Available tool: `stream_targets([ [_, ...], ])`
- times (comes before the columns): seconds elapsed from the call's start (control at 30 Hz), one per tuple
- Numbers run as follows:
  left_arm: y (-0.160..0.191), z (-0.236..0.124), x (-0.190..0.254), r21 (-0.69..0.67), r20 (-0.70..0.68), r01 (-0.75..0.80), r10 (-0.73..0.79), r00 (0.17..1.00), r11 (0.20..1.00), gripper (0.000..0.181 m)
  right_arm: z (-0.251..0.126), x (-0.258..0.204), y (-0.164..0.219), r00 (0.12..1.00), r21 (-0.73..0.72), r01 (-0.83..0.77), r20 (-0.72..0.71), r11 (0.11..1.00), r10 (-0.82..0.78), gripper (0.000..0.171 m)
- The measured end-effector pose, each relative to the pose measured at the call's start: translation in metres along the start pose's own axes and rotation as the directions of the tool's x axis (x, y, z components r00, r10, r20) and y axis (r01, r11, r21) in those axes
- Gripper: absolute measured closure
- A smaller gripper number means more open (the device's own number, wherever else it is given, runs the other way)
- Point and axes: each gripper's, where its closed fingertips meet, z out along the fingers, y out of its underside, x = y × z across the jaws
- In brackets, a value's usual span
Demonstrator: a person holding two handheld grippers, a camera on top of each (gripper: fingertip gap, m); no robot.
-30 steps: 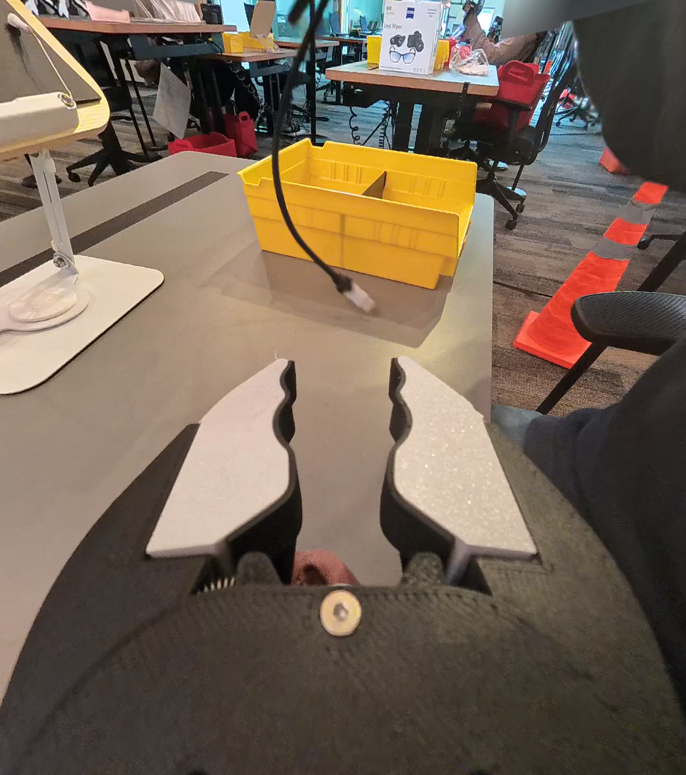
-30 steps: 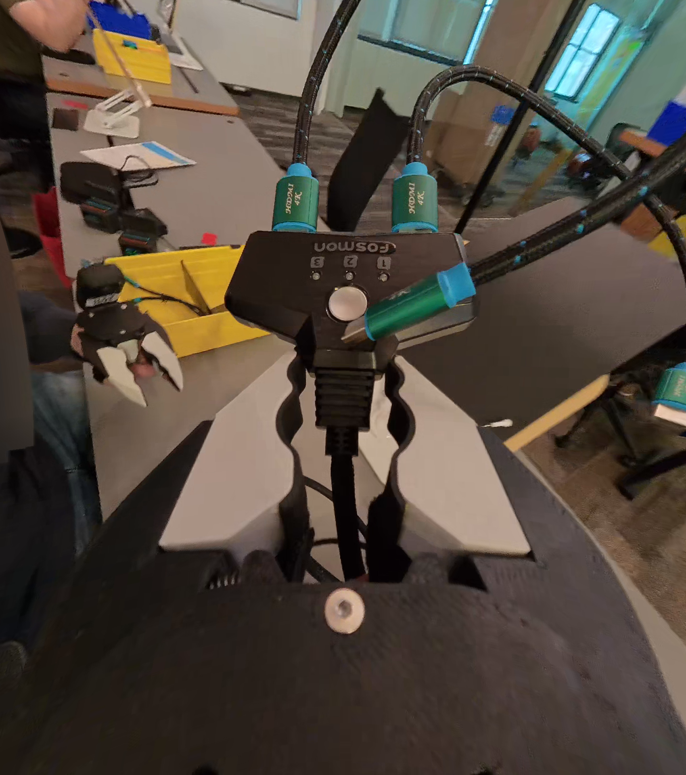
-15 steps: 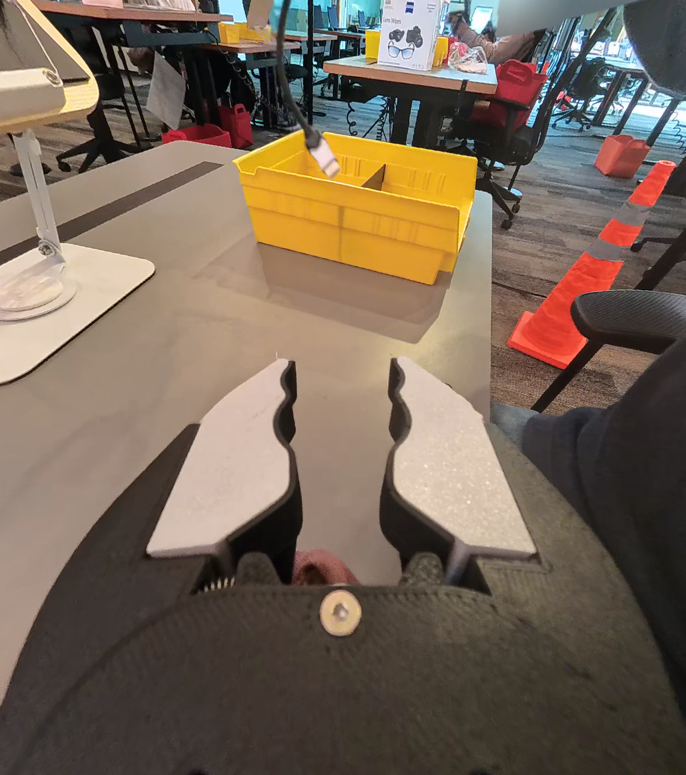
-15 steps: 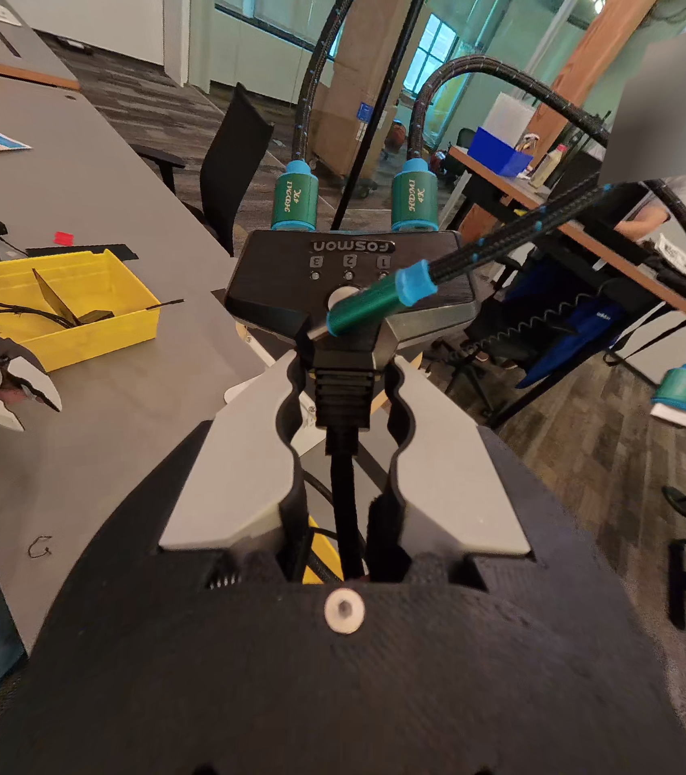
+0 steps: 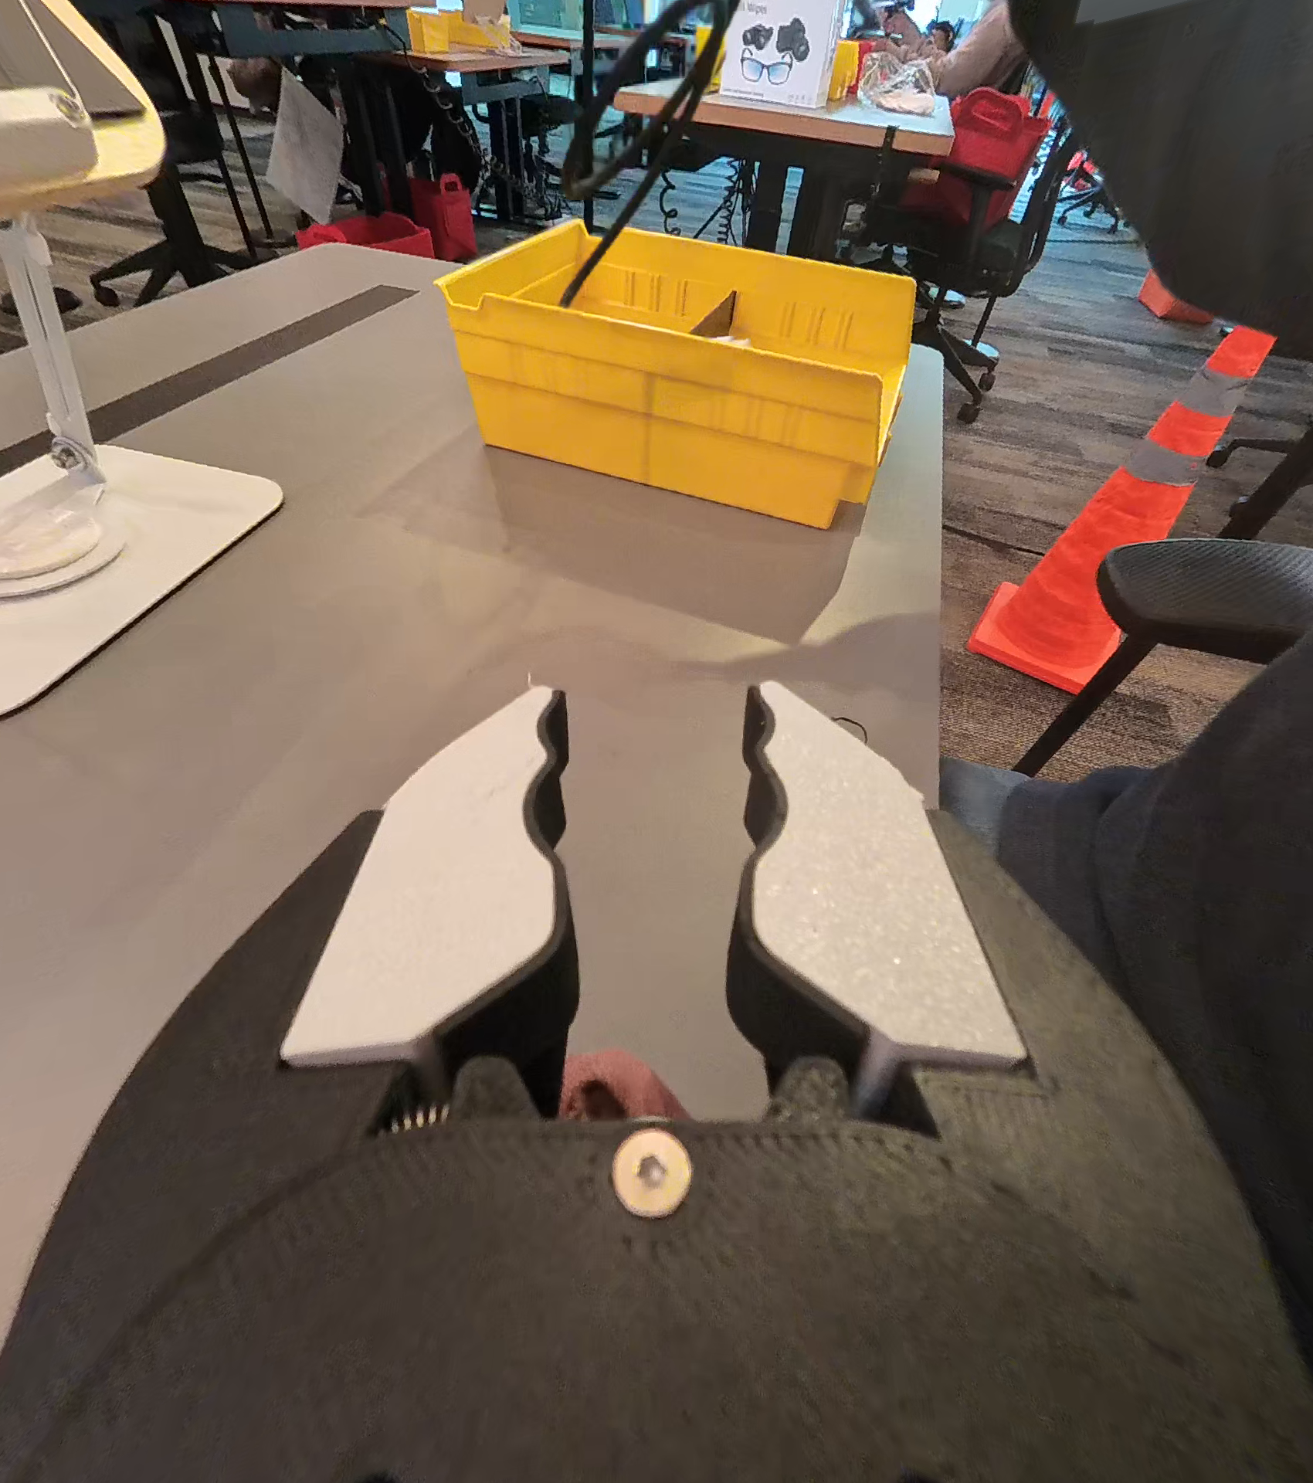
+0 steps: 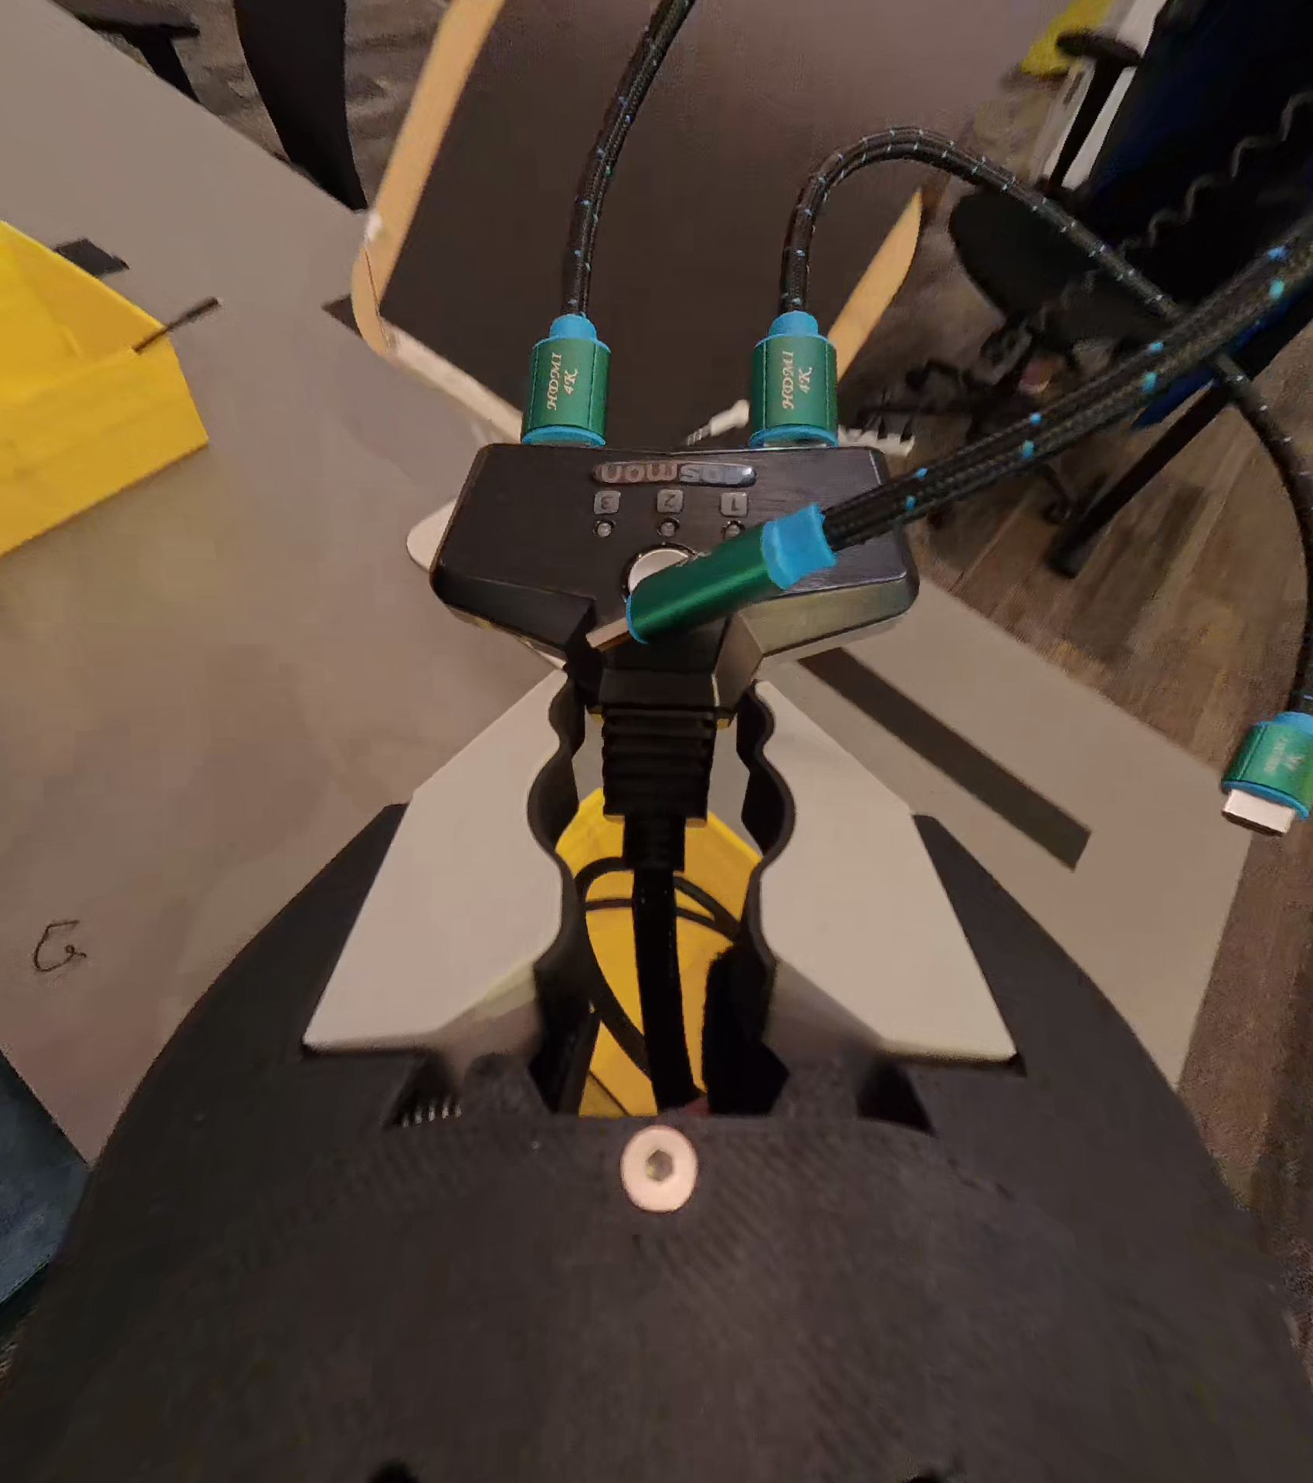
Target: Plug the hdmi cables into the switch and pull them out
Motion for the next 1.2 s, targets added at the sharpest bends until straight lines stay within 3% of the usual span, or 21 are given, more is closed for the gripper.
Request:
stream_targets([
  [0.43, 0.005, 0.002, 0.002, -0.022, -0.003, -0.008, 0.008, 1.0, 1.0, 0.14, 0.081, 0.006, 0.142, 0.965, -0.08, -0.246, 0.076, 0.966, 0.251, 0.134],
  [0.6, 0.009, 0.004, 0.004, -0.033, -0.007, -0.01, 0.01, 1.0, 0.999, 0.141, 0.099, 0.001, 0.19, 0.948, -0.241, -0.286, 0.068, 0.927, 0.31, 0.134],
  [0.83, 0.009, 0.004, 0.004, -0.038, -0.006, -0.016, 0.016, 1.0, 0.999, 0.141, 0.109, -0.004, 0.226, 0.971, -0.443, -0.203, 0.026, 0.873, 0.239, 0.135],
  [1.03, 0.01, 0.004, 0.005, -0.04, -0.009, -0.018, 0.018, 1.0, 0.999, 0.141, 0.11, -0.006, 0.259, 0.993, -0.655, -0.089, -0.002, 0.751, 0.116, 0.137],
  [1.2, 0.011, 0.004, 0.005, -0.049, -0.008, -0.028, 0.027, 1.0, 0.998, 0.141, 0.113, -0.013, 0.289, 0.995, -0.817, -0.031, 0.027, 0.576, 0.091, 0.139],
])
